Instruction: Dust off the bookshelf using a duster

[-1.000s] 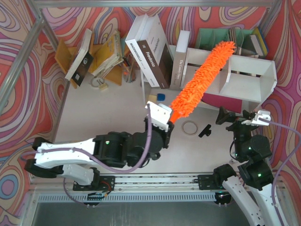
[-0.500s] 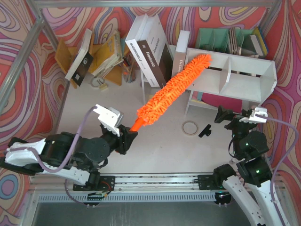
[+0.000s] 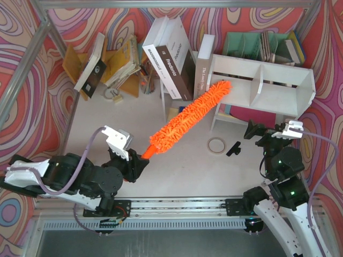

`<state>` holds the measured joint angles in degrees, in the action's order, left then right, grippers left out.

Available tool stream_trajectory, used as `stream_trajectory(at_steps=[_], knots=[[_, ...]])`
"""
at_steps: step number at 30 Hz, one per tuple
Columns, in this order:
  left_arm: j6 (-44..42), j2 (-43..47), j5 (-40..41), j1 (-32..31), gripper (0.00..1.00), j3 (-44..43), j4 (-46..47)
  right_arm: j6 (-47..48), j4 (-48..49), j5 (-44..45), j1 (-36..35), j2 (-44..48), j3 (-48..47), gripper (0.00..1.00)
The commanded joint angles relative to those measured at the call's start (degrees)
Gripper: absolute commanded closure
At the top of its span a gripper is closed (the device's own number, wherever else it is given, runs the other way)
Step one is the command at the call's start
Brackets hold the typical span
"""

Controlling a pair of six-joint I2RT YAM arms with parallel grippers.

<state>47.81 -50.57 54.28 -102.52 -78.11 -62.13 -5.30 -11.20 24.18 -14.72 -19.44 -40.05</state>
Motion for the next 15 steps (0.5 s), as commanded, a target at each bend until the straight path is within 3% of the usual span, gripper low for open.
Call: stream_trajectory(at_steps=[1,8,15], knots=[[3.0,3.7,0.0,0.0,1.00,2.3,-4.1,1.2,2.1,1.0,-0.2,-0.7,-0.6,0.01],[10.0,4.9,-3.4,0.0,1.00,1.6,-15.9,1.3,2.2,1.0,-0.2,-0.9,-0.6,0.01],[11.4,10.1,1.9,0.0,1.00,5.0,-15.1,1.3,2.1,1.2,-0.2,-1.0,-0.6,0.01]])
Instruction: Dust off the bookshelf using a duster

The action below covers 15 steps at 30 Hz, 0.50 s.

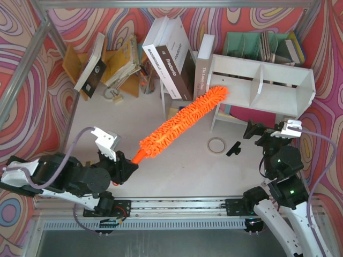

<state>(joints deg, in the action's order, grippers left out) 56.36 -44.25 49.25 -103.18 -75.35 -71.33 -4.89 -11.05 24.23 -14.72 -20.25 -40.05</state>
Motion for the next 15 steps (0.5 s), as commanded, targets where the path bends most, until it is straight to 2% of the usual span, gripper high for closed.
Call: stream_trajectory(at_steps=[1,5,8,12,15], knots=[[1.6,4.6,6.9,0.6,1.00,2.7,-4.3,0.9,1.9,1.2,-0.2,-0.1,-0.6,0.01],[-5.4,5.8,4.9,0.7,1.00,2.2,0.4,1.0,2.0,1.3,-0.2,-0.4,-0.6,0.01],[-9.7,4.7,0.2,0.6,1.00,1.9,2.3,1.1,2.0,1.3,-0.2,-0.6,-0.5,0.01],[-13.1,3.2,-3.4,0.6,1.00,1.9,4.0,1.0,1.9,1.3,-0.2,-0.5,-0.5,0.01],[-15.6,5.5,-4.3,0.5,1.00,3.9,8.4,1.0,1.8,1.4,-0.2,-0.5,-0.5,0.01]])
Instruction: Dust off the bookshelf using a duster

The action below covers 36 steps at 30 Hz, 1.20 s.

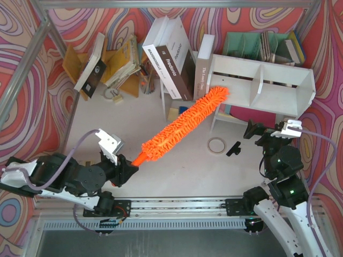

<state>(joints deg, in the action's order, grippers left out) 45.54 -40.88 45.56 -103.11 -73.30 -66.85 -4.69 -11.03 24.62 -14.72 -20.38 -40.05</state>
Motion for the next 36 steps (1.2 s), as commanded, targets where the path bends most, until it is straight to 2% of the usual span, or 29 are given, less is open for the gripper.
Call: stream_trajectory(at_steps=[1,10,15,21,33,36], knots=[[-5.6,2.6,-0.4,0.5,1.00,2.4,5.3,0.7,1.7,1.0,-0.2,-0.4,-0.5,0.01],[-11.8,3.9,7.6,0.5,1.00,1.6,10.6,0.5,1.6,0.7,-0.2,-0.6,-0.5,0.01],[-19.2,6.6,5.2,0.5,1.00,4.3,19.9,0.6,1.5,0.6,-0.2,-0.6,-0.5,0.01],[-20.0,4.8,7.0,0.5,1.00,2.3,18.4,0.4,1.4,0.5,-0.2,-0.4,-0.5,0.01],[-18.5,0.5,-4.3,0.5,1.00,2.6,17.5,-0.2,1.4,0.3,-0.2,-1.1,-1.1,0.01],[-18.3,-0.1,-4.7,0.5,1.00,2.9,16.9,-0.3,1.4,0.5,-0.2,-1.0,-1.2,0.01]])
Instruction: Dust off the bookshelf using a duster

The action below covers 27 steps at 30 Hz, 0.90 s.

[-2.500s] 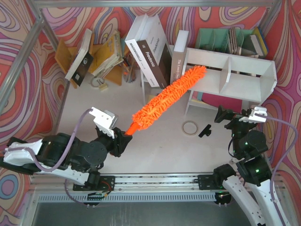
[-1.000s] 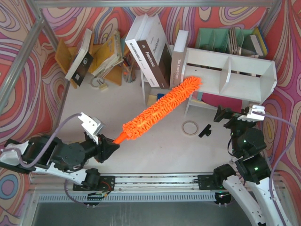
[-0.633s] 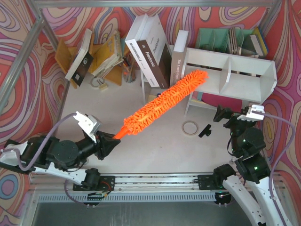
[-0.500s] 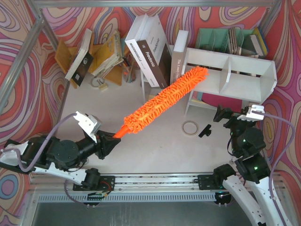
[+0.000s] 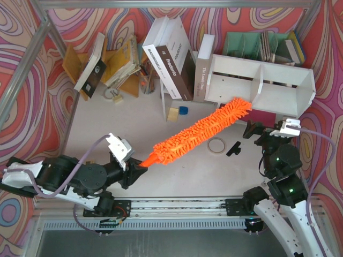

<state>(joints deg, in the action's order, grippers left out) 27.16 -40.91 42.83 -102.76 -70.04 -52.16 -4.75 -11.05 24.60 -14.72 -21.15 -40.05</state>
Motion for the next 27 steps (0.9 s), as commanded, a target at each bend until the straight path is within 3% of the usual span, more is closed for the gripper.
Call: stream_trajectory(at_steps=[1,15,20,23,27], knots=[[0.3,0.0,-1.6,0.2,1.00,-0.2,1.9,-0.2,1.4,0.5,-0.2,-0.1,-1.2,0.01],[3.0,-2.8,2.6,0.1,1.00,4.4,6.2,-7.9,-3.9,0.5,-0.2,-5.0,-5.9,0.01],[1.3,-2.9,2.5,0.2,1.00,4.3,9.0,-28.5,-18.6,5.1,-0.2,-11.5,-14.1,0.01],[0.5,-3.6,2.6,0.2,1.00,4.1,10.1,-41.1,-25.9,1.3,-0.2,-14.4,-16.7,0.01],[-1.4,-3.8,2.9,0.1,1.00,4.2,12.7,-51.3,-22.5,-8.1,-0.2,-14.1,-13.6,0.01]])
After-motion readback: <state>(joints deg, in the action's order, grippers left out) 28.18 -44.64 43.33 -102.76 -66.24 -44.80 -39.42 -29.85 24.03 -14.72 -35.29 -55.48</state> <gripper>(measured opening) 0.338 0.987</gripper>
